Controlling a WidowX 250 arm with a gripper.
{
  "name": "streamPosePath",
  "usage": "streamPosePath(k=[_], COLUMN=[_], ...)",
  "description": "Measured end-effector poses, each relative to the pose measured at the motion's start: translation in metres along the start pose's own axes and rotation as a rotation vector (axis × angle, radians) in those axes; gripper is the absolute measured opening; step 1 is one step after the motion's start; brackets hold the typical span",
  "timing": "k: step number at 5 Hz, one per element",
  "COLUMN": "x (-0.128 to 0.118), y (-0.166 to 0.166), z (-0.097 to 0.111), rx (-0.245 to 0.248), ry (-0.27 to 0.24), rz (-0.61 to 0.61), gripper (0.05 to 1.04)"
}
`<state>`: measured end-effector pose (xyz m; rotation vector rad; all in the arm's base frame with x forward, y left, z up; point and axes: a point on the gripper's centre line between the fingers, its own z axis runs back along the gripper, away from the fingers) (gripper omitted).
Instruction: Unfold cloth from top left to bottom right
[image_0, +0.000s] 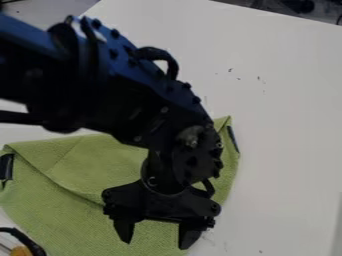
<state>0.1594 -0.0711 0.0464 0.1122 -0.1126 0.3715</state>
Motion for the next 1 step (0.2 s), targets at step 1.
streamPosePath(k=[1], x=[0.0075], y=[-0.0034], z=[0.0086], rx=[-0.024], ry=[-0.034], rz=[-0.076], gripper=[1.001])
